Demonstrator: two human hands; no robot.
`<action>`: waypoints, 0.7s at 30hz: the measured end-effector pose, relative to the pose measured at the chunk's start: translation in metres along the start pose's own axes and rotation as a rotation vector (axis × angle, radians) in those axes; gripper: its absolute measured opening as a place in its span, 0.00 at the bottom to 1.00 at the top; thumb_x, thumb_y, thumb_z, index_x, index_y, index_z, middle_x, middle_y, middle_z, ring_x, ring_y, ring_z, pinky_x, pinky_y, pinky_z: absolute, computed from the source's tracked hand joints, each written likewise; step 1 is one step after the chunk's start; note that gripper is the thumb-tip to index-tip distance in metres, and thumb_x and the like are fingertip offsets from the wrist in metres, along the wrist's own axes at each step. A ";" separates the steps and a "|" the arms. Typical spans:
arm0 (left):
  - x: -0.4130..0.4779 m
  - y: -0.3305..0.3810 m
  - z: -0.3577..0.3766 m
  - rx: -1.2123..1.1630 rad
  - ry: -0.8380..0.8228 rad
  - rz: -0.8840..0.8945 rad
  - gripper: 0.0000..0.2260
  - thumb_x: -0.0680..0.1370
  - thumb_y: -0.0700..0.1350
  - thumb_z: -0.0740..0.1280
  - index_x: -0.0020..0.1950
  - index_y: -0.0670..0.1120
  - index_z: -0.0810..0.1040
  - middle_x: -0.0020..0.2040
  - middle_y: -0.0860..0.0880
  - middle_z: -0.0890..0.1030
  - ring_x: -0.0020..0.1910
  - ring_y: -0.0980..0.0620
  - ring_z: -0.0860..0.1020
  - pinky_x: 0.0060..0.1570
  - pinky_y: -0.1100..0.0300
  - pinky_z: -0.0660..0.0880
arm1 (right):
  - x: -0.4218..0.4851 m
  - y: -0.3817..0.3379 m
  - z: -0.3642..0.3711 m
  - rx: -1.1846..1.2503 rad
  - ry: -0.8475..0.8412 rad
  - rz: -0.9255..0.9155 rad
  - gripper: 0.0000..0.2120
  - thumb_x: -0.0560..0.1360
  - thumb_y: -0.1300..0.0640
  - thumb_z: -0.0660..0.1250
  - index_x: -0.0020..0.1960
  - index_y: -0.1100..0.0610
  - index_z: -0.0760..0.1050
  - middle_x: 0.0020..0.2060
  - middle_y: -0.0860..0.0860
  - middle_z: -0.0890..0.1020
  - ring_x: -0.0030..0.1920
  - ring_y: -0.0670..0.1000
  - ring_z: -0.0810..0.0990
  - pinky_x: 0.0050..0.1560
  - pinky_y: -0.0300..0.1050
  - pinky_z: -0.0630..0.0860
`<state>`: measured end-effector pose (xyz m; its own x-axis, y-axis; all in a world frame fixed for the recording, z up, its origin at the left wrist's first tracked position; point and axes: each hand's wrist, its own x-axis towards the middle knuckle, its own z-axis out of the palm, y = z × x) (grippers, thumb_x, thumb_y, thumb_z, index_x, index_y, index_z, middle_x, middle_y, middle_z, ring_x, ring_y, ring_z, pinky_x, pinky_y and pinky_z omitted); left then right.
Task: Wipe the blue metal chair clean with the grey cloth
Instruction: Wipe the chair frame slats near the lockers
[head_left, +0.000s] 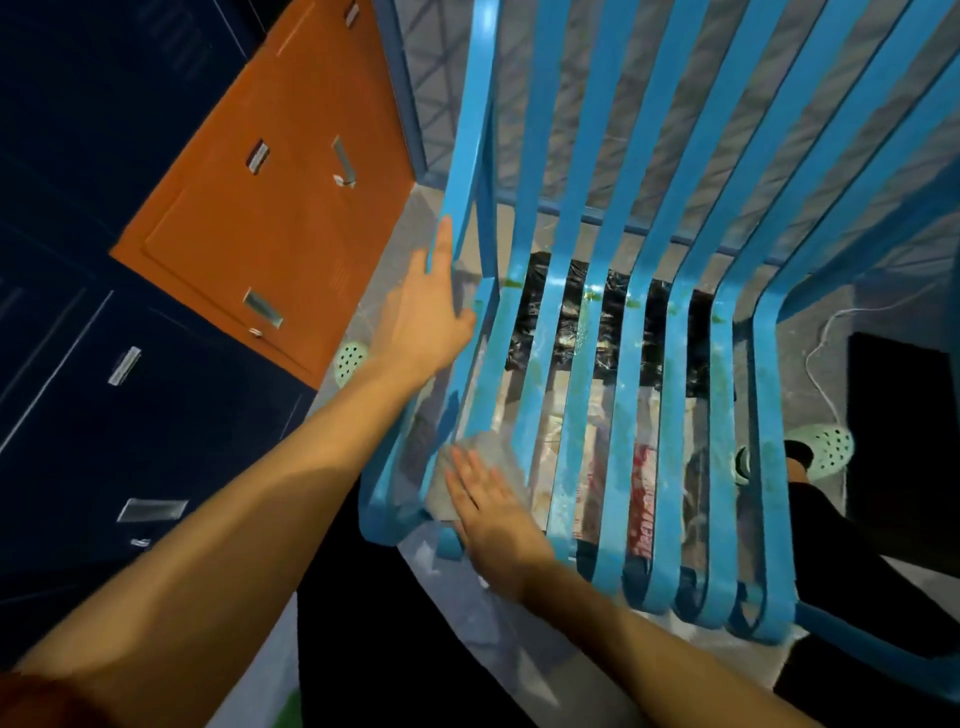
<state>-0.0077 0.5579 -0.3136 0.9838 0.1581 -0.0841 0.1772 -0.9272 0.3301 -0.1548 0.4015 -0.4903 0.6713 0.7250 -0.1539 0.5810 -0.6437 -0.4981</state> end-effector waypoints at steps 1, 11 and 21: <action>0.007 0.001 0.001 0.003 0.002 -0.006 0.41 0.80 0.47 0.66 0.81 0.51 0.39 0.73 0.41 0.65 0.48 0.39 0.77 0.42 0.48 0.75 | 0.005 0.005 -0.003 -0.013 -0.003 -0.026 0.30 0.81 0.55 0.57 0.79 0.61 0.52 0.79 0.57 0.49 0.78 0.57 0.44 0.77 0.56 0.53; 0.016 -0.001 0.006 -0.018 0.029 -0.017 0.42 0.80 0.43 0.67 0.81 0.53 0.39 0.66 0.41 0.71 0.41 0.46 0.73 0.37 0.52 0.71 | 0.102 0.069 -0.064 0.030 0.025 0.126 0.28 0.83 0.61 0.53 0.79 0.62 0.46 0.79 0.56 0.45 0.78 0.53 0.39 0.78 0.54 0.47; 0.017 -0.002 0.005 -0.055 0.021 -0.021 0.40 0.80 0.42 0.66 0.81 0.53 0.40 0.65 0.41 0.72 0.40 0.46 0.75 0.36 0.52 0.72 | -0.012 -0.015 -0.020 0.243 -0.037 -0.040 0.30 0.81 0.57 0.55 0.80 0.55 0.48 0.80 0.48 0.45 0.79 0.49 0.38 0.78 0.49 0.39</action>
<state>0.0088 0.5605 -0.3201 0.9800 0.1852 -0.0726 0.1988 -0.9034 0.3800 -0.1624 0.3974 -0.4636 0.6300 0.7601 -0.1592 0.4759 -0.5398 -0.6944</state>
